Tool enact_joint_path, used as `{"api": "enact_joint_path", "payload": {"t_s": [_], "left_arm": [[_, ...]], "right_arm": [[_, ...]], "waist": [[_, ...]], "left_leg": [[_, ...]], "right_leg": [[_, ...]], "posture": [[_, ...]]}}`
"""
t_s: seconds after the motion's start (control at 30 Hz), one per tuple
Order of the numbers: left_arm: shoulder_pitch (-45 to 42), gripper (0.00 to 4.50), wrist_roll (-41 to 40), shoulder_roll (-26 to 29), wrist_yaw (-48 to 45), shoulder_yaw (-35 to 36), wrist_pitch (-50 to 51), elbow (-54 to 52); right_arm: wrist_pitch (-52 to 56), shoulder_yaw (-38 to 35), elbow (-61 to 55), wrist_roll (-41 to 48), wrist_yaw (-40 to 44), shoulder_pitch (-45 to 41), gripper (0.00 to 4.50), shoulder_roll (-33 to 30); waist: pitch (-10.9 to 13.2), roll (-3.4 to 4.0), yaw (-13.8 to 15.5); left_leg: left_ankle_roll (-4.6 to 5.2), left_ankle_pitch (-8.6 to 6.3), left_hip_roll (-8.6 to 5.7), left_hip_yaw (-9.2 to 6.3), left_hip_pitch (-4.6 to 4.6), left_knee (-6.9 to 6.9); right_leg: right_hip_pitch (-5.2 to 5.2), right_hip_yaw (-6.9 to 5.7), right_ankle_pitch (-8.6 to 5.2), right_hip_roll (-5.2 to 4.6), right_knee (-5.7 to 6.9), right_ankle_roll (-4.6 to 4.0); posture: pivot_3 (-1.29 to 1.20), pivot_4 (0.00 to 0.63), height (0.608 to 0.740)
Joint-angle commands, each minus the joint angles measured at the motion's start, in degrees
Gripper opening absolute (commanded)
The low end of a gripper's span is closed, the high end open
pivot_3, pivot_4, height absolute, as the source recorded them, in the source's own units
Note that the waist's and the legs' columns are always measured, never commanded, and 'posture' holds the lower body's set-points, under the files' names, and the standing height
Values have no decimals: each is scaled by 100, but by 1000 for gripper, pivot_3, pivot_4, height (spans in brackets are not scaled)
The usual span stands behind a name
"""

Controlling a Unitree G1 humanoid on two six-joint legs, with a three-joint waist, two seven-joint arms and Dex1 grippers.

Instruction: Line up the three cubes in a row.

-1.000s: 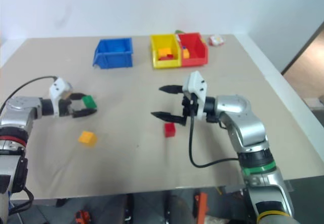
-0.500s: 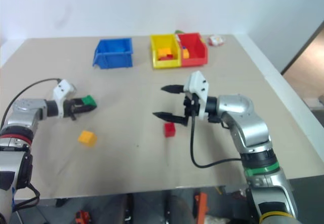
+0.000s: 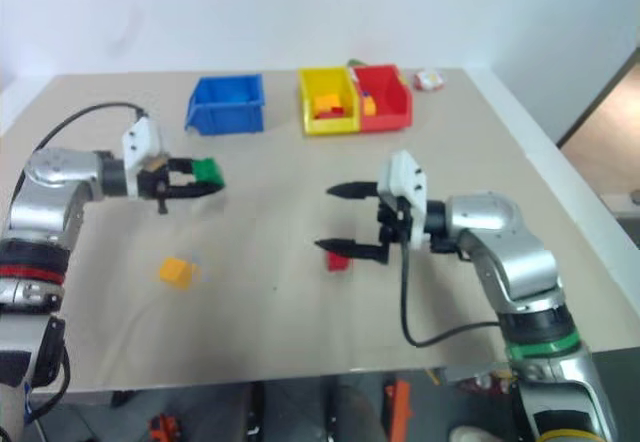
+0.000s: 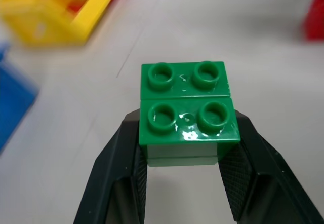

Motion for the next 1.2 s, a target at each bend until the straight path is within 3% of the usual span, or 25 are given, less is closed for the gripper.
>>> {"api": "enact_joint_path", "payload": {"t_s": [0.03, 0.2, 0.37, 1.2], "left_arm": [[531, 1348, -194, 51, 184, -316, 923, -1629], [1028, 1348, -175, -215, 939, -757, 2125, -3051], [1174, 1348, -334, -403, 1332, -917, 2681, -3601], [1203, 1348, -86, -434, 1708, -1677, 2725, -3403]], "right_arm": [[-26, -251, -374, 296, 342, 139, 4500, -268], [-152, -182, -337, 287, 532, 186, 4500, -368], [-254, -103, -250, 176, 467, 131, 4500, -268], [-378, -60, -277, -12, 367, 226, 4500, -182]], "waist": [[0, 0, -15], [0, 0, -8], [0, 0, -9], [0, 0, 9]], "left_leg": [[0, 0, 0, -1, 3, 0], [-1, 2, 6, -17, 11, 12], [1, 3, 4, -26, 24, 27], [2, 3, 0, -21, 27, 28]], "right_leg": [[1, 0, 0, 1, 1, 0], [8, -2, 6, 14, 11, -5], [16, 11, 24, 22, 13, -6], [18, 26, 25, 21, 10, -3]], "posture": [[0, 150, 737], [0, 150, 737], [0, 150, 737], [0, 150, 737]]}}
